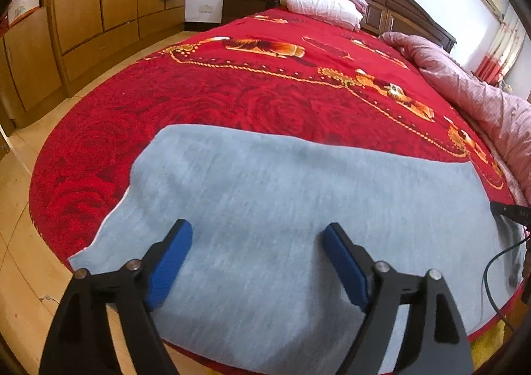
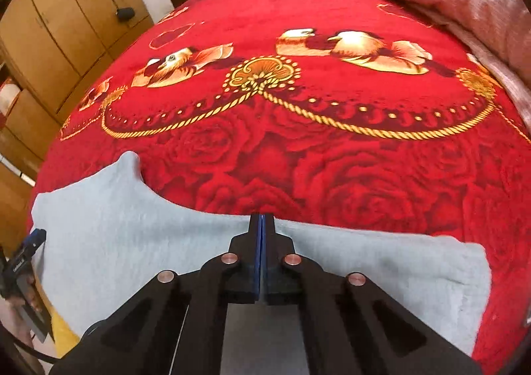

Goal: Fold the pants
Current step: 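Pinch and smooth the sweatpants fabric with the right gripper, then release, then grasp the folded edge of the sweatpants with the left gripper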

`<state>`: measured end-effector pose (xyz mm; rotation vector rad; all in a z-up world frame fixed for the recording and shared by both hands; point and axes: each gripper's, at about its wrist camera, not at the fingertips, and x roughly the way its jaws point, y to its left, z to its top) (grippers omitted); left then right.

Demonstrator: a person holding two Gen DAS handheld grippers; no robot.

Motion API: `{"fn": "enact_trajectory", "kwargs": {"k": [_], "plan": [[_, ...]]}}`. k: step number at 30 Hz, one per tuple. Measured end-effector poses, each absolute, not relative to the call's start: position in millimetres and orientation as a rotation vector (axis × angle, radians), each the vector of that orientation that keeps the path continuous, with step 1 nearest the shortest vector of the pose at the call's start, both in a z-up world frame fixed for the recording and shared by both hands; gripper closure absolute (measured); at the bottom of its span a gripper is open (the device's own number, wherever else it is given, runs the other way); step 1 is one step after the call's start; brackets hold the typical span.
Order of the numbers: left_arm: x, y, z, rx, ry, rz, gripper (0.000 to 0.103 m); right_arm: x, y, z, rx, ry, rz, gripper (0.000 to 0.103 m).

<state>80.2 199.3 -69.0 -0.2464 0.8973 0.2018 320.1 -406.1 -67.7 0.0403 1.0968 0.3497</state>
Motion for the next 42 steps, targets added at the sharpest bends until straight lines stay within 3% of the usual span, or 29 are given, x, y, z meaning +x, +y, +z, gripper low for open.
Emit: {"fn": "enact_trajectory", "kwargs": {"k": [7, 12, 18, 23, 31, 36, 40, 42], "plan": [[89.4, 189.9, -73.1, -0.213, 0.941, 0.179, 0.0, 243.7, -418.7, -31.2, 0.01, 1.033, 0.386, 0.085], [87.8, 189.5, -74.1, -0.211, 0.934, 0.179, 0.0, 210.4, -448.1, -64.4, -0.007, 1.113, 0.298, 0.085], [81.5, 189.5, -71.0, -0.167, 0.965, 0.124, 0.001, 182.8, -493.1, -74.1, 0.144, 1.08, 0.289, 0.09], [47.3, 214.4, -52.2, -0.253, 0.917, 0.169, 0.005, 173.7, -490.8, -66.0, 0.142, 1.077, 0.238, 0.087], [22.5, 258.0, -70.4, -0.263, 0.937, 0.323, 0.01, 157.2, -444.4, -51.4, 0.041, 1.02, 0.308, 0.067], [19.9, 267.9, -76.3, -0.343, 0.918, 0.318, 0.011, 158.4, -432.2, -75.8, 0.003, 1.034, 0.289, 0.061], [15.3, 267.6, -73.1, -0.352, 0.879, 0.314, 0.021, 156.1, -430.0, -77.2, -0.017, 1.013, 0.292, 0.061], [14.8, 264.0, -70.2, -0.328, 0.855, 0.317, 0.033, 156.2, -430.9, -77.5, -0.011, 1.009, 0.291, 0.061]]}}
